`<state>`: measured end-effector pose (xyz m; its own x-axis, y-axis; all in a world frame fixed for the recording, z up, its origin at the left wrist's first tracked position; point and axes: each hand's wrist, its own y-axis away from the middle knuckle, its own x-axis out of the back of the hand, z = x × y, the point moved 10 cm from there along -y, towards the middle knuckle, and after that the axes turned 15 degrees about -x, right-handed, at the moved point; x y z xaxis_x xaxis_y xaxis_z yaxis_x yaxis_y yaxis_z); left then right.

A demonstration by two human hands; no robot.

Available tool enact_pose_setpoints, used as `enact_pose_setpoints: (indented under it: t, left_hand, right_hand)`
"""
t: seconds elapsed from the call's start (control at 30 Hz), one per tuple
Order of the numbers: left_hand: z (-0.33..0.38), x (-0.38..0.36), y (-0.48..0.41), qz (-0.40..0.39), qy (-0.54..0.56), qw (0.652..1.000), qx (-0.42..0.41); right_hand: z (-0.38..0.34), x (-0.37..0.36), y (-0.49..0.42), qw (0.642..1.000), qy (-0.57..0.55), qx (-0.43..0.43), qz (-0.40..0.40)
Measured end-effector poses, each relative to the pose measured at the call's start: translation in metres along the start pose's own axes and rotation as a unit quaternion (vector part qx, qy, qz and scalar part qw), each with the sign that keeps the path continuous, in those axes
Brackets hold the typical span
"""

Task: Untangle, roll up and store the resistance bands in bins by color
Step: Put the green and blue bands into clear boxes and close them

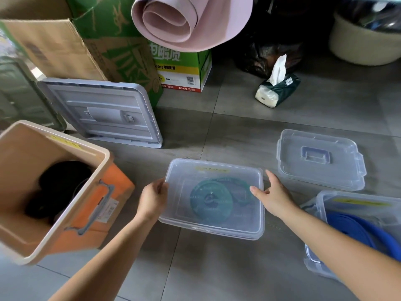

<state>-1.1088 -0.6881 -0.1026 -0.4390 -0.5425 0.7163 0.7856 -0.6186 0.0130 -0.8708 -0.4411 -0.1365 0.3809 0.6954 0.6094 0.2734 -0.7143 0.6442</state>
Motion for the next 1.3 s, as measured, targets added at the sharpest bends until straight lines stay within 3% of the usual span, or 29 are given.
enact_pose_setpoints:
  t: [0.1, 0.23, 0.47, 0.53, 0.63, 0.93, 1.07, 1.17, 1.23, 1.3]
  left_hand:
    - [-0.006, -0.006, 0.000, -0.005, 0.038, 0.999, 0.037]
    - [-0.013, -0.007, 0.004, 0.007, 0.093, 0.994, 0.058]
    - [-0.026, -0.010, 0.005, 0.009, 0.111, 0.991, 0.078]
    - [-0.027, -0.008, 0.010, -0.007, 0.072, 0.995, 0.069]
    - [-0.022, -0.007, 0.022, -0.050, -0.088, 0.995, 0.025]
    - [-0.013, -0.005, 0.021, -0.022, -0.142, 0.989, -0.040]
    - [-0.009, -0.004, 0.020, -0.045, -0.207, 0.977, -0.014]
    - [0.018, -0.008, 0.018, -0.042, -0.233, 0.967, -0.089]
    - [0.045, -0.029, 0.020, -0.085, -0.256, 0.946, -0.178]
    - [0.063, -0.056, 0.026, -0.137, -0.284, 0.920, -0.232]
  right_hand:
    - [0.017, -0.006, -0.003, 0.997, -0.042, -0.053, -0.024]
    - [0.017, -0.011, -0.004, 0.997, -0.054, -0.030, -0.049]
    - [0.012, -0.007, 0.006, 0.999, -0.044, -0.016, -0.002]
    - [0.012, -0.007, 0.016, 0.999, 0.025, -0.002, 0.022]
    - [0.017, -0.016, 0.030, 0.993, 0.111, 0.010, 0.038]
    - [0.017, -0.022, 0.047, 0.995, 0.073, 0.032, 0.066]
    - [0.017, -0.025, 0.046, 0.995, 0.076, 0.026, 0.057]
    - [0.009, -0.019, 0.043, 0.983, 0.161, 0.040, 0.081]
    - [-0.014, -0.012, 0.051, 0.938, 0.271, 0.139, 0.166]
    - [-0.021, -0.021, 0.053, 0.918, 0.329, 0.168, 0.146]
